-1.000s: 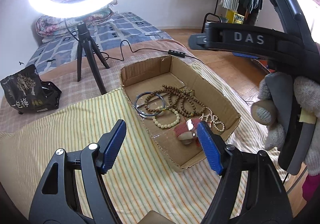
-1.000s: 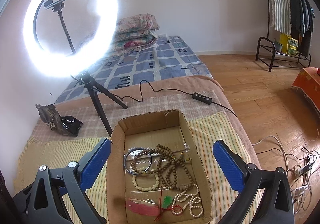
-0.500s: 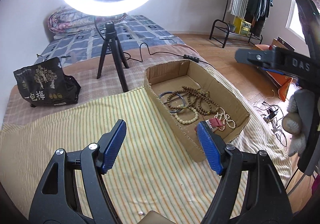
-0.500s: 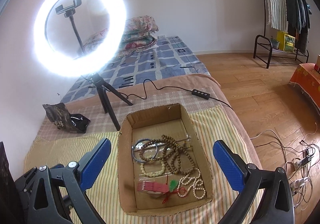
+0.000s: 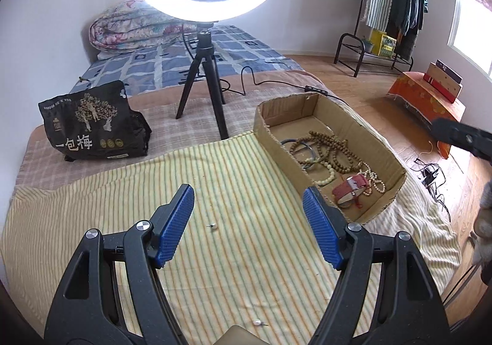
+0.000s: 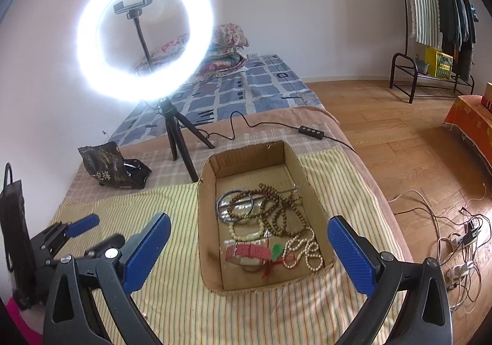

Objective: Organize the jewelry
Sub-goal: 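Withdraw both open tools from the box toward the small pearl earring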

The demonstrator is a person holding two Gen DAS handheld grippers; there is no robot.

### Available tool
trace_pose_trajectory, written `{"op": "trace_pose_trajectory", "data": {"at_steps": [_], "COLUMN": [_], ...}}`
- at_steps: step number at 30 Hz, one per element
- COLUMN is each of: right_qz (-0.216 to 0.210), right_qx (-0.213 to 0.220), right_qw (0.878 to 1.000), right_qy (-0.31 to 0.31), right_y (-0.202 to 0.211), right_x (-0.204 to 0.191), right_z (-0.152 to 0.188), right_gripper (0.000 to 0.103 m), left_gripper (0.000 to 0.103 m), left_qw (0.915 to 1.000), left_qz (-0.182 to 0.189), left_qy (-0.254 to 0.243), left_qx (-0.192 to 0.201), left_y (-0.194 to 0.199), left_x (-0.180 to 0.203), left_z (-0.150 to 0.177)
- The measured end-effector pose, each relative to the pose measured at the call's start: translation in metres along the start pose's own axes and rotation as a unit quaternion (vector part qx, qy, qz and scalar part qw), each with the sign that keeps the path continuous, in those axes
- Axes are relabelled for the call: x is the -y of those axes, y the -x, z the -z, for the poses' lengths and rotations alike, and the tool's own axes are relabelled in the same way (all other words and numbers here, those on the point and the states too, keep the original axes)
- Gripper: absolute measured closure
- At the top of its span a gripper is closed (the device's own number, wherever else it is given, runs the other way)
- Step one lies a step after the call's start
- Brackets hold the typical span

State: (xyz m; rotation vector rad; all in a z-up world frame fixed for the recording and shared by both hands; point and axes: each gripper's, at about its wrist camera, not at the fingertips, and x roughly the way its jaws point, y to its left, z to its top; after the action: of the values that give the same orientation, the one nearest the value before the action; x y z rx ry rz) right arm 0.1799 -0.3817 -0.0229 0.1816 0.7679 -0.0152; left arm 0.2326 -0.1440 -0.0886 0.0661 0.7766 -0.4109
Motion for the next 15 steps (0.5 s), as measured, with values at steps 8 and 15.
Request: {"op": "trace_pose_trajectory", "data": {"at_steps": [8,15], "right_qz": [-0.032,-0.061], "right_qx": [-0.008,-0.02], "right_qw": [0.999,0.997], "right_qy": [0.012,0.043], "right_y": [0.006,0.001], "right_x": [-0.026,-0.062], "right_z": [0.032,0.063], "right_gripper": [0.0,0.009], "left_gripper": [0.028,0.051], "left_qw": [0.9999,0.9987], "left_qz": [0.009,0.018], "left_qy": [0.009,0.035], "left_qx": [-0.002,-0.032], "left_y": [-0.009,-0.027], "left_x": [-0.034,-0.065], "left_z": [0.001,0.006]}}
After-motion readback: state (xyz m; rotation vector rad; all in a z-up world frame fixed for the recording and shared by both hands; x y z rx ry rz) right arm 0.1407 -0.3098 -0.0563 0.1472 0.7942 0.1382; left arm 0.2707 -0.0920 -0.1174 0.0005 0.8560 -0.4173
